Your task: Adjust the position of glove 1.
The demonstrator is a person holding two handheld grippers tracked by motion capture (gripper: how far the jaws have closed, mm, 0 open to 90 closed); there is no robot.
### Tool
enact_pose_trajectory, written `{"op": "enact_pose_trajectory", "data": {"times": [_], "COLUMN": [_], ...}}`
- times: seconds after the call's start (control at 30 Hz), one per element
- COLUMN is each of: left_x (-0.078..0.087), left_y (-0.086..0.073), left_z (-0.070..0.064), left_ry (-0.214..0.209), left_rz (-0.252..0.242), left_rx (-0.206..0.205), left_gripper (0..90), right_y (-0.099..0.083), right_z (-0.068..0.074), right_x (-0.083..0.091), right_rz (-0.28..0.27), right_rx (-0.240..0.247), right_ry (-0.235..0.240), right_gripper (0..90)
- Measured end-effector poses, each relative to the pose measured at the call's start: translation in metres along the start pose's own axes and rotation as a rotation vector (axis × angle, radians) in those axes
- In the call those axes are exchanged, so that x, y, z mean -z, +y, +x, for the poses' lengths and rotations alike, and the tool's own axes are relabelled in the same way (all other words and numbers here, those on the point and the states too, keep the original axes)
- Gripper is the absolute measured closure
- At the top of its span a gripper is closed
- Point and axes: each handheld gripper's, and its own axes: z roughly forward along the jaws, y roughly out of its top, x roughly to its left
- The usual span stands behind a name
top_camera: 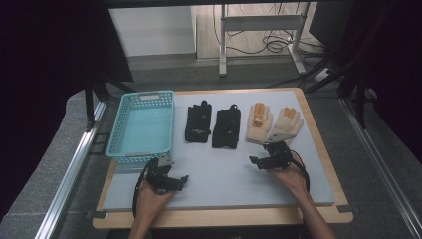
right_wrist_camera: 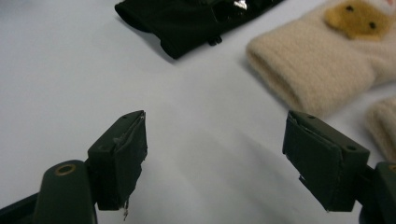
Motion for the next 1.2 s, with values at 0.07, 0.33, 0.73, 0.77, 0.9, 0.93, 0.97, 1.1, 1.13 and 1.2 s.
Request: {"op": "enact_pose_trajectory", "data": {"times": [0.07, 0.33, 0.73, 0.77, 0.9, 0.93, 0.97, 1.1, 1.13, 1.2], "left_x": [0.000, 0.000, 0.000, 0.000, 0.000, 0.000, 0.000, 0.000, 0.000, 0.000], "left_y": [0.000, 0.000, 0.000, 0.000, 0.000, 0.000, 0.000, 0.000, 0.000, 0.000], "left_z": [0.000, 0.000, 0.000, 0.000, 0.000, 0.000, 0.000, 0.000, 0.000, 0.000], "left_ry": [0.000, 0.000, 0.000, 0.000, 0.000, 0.000, 0.000, 0.000, 0.000, 0.000], "left_rz": [0.000, 0.000, 0.000, 0.000, 0.000, 0.000, 0.000, 0.000, 0.000, 0.000], "left_rx": [0.000, 0.000, 0.000, 0.000, 0.000, 0.000, 0.000, 0.000, 0.000, 0.000], "left_gripper": [3.1, 3.2, 3.2, 3.2, 3.2, 3.2, 3.2, 3.2, 3.2, 3.2], "right_y": [0.004, 0.017, 0.048, 0.048, 0.056, 0.060, 0.062, 0.068, 0.072, 0.076], "right_z": [0.000, -0.004, -0.015, -0.015, -0.017, -0.017, -0.017, -0.017, -0.016, -0.015], "right_x": [-0.001, -0.008, -0.024, -0.024, -0.036, -0.042, -0.045, -0.053, -0.057, -0.061], "right_rz": [-0.010, -0.030, -0.039, -0.039, -0.027, -0.019, -0.016, -0.011, -0.009, -0.009], "right_rx": [-0.004, -0.018, -0.013, -0.013, -0.011, -0.012, -0.012, -0.002, 0.002, 0.004], "right_ry": [-0.008, -0.008, 0.012, 0.012, 0.017, 0.016, 0.017, 0.012, 0.011, 0.007], "right_gripper": [21.4, 21.4, 36.3, 36.3, 37.1, 37.1, 37.1, 37.7, 39.1, 41.4]}}
